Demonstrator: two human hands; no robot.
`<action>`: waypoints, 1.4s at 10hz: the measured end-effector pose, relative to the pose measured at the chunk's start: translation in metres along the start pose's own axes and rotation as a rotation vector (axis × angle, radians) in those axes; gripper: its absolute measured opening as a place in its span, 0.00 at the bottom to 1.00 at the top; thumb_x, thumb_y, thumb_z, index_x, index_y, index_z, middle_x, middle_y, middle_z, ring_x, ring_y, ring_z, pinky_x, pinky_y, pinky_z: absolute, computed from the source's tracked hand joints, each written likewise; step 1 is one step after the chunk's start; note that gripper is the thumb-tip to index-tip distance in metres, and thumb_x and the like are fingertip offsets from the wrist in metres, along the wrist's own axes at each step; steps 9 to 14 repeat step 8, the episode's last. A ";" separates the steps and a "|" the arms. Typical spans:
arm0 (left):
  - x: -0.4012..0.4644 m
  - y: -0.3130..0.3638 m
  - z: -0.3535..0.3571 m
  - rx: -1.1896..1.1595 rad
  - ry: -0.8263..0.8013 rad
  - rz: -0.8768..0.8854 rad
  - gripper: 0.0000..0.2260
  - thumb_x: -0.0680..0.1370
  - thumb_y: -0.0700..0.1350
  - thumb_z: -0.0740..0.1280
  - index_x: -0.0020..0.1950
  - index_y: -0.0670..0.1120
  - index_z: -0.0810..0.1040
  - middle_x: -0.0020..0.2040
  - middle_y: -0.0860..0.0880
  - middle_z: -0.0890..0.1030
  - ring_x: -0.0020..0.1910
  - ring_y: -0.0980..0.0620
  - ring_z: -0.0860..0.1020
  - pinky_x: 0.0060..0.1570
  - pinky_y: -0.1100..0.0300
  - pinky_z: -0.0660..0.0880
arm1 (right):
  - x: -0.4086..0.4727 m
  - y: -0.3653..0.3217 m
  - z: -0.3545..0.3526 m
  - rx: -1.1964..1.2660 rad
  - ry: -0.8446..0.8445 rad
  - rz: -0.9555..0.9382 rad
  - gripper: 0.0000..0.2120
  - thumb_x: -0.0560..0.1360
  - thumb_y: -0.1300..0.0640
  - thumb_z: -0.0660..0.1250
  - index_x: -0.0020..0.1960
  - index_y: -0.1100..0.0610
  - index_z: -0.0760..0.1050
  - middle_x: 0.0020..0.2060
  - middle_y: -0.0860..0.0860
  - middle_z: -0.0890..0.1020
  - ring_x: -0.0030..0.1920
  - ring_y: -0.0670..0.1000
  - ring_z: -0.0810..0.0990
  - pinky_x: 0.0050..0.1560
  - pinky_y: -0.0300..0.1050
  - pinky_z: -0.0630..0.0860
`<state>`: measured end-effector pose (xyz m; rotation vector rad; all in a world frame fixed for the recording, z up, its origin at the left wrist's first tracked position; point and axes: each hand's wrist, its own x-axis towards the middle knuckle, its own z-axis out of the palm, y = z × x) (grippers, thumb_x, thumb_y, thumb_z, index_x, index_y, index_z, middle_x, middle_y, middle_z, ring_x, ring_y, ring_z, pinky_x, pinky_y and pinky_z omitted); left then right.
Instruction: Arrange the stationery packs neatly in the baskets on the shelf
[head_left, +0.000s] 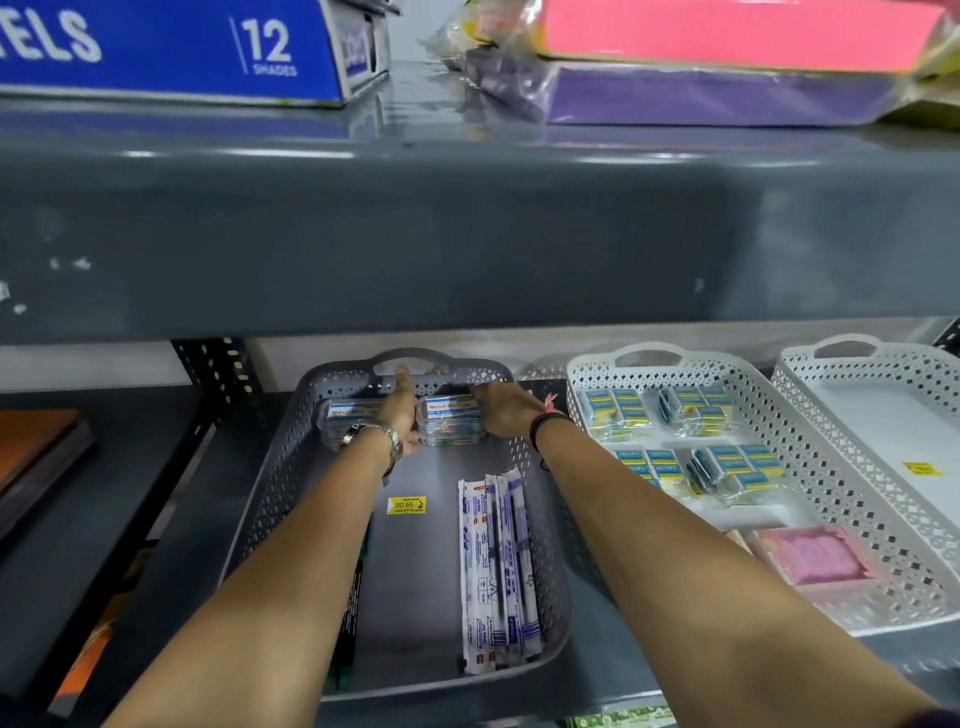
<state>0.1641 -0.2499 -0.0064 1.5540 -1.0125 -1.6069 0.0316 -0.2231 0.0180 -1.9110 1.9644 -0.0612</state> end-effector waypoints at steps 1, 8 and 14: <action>-0.005 0.002 -0.001 -0.014 -0.001 -0.006 0.32 0.74 0.68 0.39 0.30 0.45 0.66 0.28 0.48 0.70 0.25 0.52 0.67 0.26 0.63 0.62 | 0.000 0.000 -0.001 0.021 -0.004 0.010 0.20 0.78 0.66 0.57 0.70 0.66 0.65 0.69 0.63 0.70 0.69 0.61 0.68 0.70 0.54 0.64; -0.045 0.016 -0.010 1.091 0.352 0.684 0.17 0.80 0.48 0.54 0.60 0.37 0.72 0.56 0.35 0.78 0.53 0.38 0.77 0.43 0.54 0.72 | -0.021 -0.001 -0.009 -0.152 0.207 -0.077 0.15 0.77 0.64 0.58 0.63 0.63 0.72 0.62 0.61 0.78 0.63 0.60 0.75 0.71 0.55 0.67; -0.045 0.016 -0.010 1.091 0.352 0.684 0.17 0.80 0.48 0.54 0.60 0.37 0.72 0.56 0.35 0.78 0.53 0.38 0.77 0.43 0.54 0.72 | -0.021 -0.001 -0.009 -0.152 0.207 -0.077 0.15 0.77 0.64 0.58 0.63 0.63 0.72 0.62 0.61 0.78 0.63 0.60 0.75 0.71 0.55 0.67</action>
